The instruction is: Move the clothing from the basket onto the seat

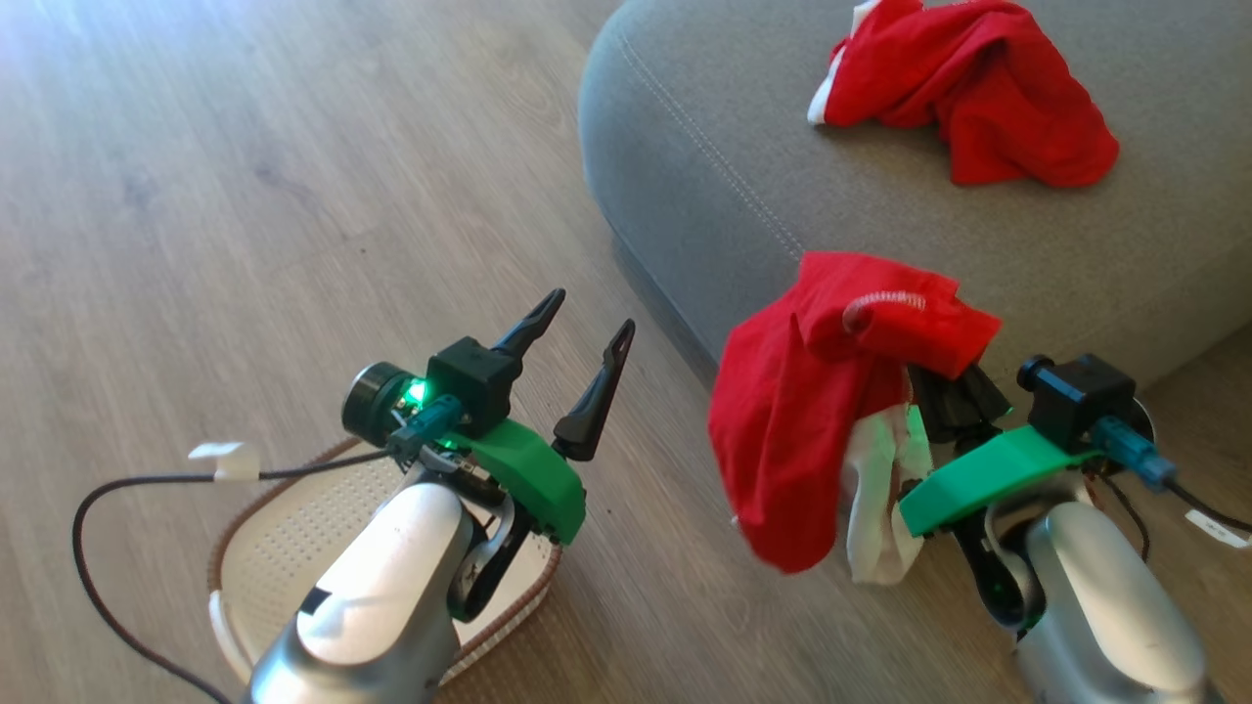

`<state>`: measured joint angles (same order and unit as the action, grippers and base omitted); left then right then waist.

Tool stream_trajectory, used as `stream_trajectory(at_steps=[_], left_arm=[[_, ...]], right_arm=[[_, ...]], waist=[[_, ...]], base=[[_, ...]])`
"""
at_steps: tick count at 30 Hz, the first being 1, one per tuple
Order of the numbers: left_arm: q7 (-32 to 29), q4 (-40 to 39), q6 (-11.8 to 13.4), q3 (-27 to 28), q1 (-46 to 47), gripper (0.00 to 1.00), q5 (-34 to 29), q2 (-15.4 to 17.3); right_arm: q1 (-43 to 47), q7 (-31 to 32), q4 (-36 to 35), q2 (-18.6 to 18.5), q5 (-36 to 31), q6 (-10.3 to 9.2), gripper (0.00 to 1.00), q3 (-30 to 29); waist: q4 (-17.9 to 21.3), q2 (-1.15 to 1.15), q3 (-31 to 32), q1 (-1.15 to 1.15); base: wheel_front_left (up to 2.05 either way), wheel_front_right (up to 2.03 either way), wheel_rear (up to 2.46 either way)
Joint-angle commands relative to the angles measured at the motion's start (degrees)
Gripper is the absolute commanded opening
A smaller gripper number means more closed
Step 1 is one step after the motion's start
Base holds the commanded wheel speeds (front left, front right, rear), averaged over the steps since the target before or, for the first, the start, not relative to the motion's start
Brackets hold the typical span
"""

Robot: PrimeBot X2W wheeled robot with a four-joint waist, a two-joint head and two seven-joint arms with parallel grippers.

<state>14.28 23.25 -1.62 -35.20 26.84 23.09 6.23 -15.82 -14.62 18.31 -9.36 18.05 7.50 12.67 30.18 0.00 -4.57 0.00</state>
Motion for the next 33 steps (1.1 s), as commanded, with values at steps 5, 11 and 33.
stream_trajectory(at_steps=[5,11,33], left_arm=[[0.7,-1.4,-1.0,1.3,3.0,1.0,-1.8,0.1],[0.7,-1.7,-1.4,0.7,3.4,1.0,-3.6,0.8],[-4.0,-6.4,-3.2,-3.5,8.6,1.0,-6.7,4.5]], right_arm=[[-5.0,-0.2,-3.1,-4.5,-2.5,-0.01,0.0,1.6],[-15.0,0.0,-1.1,-9.3,-4.1,-0.01,0.0,2.2],[-49.2,3.6,17.5,-23.9,-12.3,-0.01,0.0,-11.4]], waist=[[0.8,0.0,-2.9,0.0],[1.1,0.0,-7.0,0.0],[-7.0,0.0,-21.9,0.0]], base=[[0.0,0.0,0.0],[0.0,0.0,0.0],[0.0,0.0,0.0]])
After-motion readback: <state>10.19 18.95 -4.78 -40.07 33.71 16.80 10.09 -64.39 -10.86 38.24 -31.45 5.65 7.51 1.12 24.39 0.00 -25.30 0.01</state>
